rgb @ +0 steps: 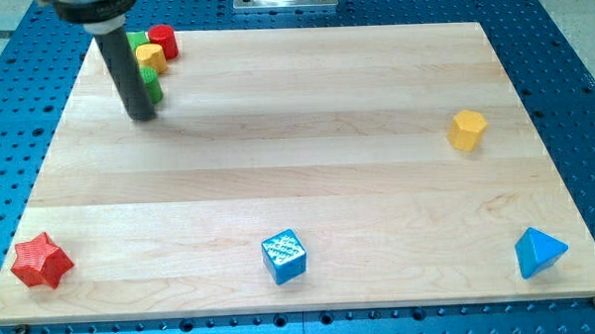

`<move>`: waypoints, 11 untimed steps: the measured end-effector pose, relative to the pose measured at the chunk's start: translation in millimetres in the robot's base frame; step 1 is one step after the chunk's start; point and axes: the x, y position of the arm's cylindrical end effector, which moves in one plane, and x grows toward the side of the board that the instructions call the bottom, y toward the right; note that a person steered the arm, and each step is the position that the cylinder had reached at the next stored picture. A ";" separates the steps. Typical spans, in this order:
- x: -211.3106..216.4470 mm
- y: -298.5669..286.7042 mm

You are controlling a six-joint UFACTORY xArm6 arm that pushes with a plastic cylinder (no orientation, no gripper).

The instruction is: Push the yellow hexagon into the group of blocks

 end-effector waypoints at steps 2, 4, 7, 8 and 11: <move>12.5 25.2; 28.1 210.7; 8.1 536.7; 41.7 517.4; 58.4 358.3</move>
